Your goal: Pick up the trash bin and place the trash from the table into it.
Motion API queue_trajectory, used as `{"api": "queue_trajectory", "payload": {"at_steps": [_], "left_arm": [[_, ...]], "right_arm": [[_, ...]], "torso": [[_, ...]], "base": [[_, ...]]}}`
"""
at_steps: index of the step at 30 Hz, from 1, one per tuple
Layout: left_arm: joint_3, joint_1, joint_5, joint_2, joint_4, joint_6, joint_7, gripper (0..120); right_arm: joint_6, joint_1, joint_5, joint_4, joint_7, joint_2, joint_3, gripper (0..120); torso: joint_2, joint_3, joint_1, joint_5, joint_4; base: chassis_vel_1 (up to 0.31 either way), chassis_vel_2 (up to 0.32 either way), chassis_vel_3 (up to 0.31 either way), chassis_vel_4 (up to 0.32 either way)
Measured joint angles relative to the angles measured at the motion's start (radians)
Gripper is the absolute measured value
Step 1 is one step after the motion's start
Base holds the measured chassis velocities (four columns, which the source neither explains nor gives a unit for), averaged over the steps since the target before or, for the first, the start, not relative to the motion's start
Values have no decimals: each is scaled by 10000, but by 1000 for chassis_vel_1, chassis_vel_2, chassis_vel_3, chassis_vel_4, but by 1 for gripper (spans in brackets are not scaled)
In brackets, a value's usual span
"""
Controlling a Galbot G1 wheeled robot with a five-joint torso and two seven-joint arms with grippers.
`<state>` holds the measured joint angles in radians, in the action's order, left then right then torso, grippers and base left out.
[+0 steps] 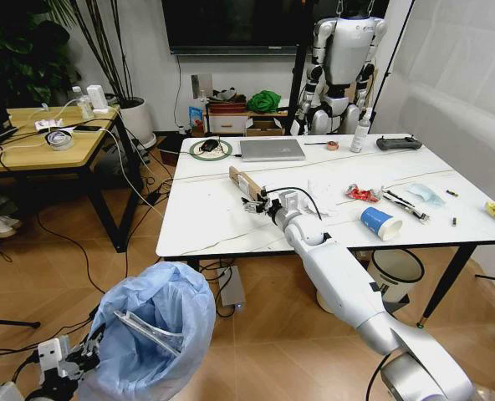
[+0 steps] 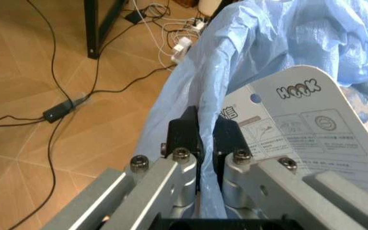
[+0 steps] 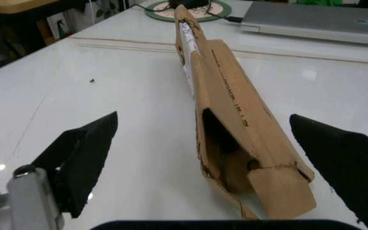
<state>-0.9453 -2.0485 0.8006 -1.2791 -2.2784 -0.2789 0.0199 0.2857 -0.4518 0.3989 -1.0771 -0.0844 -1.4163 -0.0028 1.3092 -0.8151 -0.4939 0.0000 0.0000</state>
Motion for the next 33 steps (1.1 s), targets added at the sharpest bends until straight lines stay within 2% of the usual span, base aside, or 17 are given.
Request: {"api": "queue_trajectory", "payload": {"at_steps": [5,6,12,16,20,22,27,31,33], "left_arm": [[-7,-15,-17,-23,0,20,-27,0],[-7,-15,-17,-23,0,20,-27,0],[5,44,-20,16,24,21,-31,0],[5,52,-18,26,24,21,-32,0],[-1,53,-11,33,45,21,-31,0],[-2,53,-9,34,48,21,-32,0],[-2,57,-2,54,60,21,-39,0],[-2,55,5,61,61,21,-49,0],[-2,51,12,77,61,21,-57,0]], "right_arm": [[-133,127,-75,275,-36,-48,4,79],[-133,127,-75,275,-36,-48,4,79],[-135,135,-67,261,-32,-19,-34,52],[-133,134,-61,238,-28,-12,-43,43],[-114,118,-45,196,-23,6,-57,24],[-112,114,-43,191,-23,7,-60,21],[-82,62,-26,107,-23,10,-78,0],[-41,-3,8,-67,-57,52,-91,0],[123,-153,449,-863,-290,366,-233,0]], "torso": [[0,0,0,0,0],[0,0,0,0,0],[1,0,0,0,-1],[1,0,0,0,0],[1,0,0,0,0],[1,0,0,0,0],[1,0,0,0,0],[0,0,-1,1,0],[0,0,-1,1,0]], "base": [[0,0,0,0],[0,0,0,0],[0,0,0,0],[0,0,0,0],[0,0,0,0],[0,0,0,0],[0,0,0,0],[0,0,0,0],[0,0,0,0]]}}
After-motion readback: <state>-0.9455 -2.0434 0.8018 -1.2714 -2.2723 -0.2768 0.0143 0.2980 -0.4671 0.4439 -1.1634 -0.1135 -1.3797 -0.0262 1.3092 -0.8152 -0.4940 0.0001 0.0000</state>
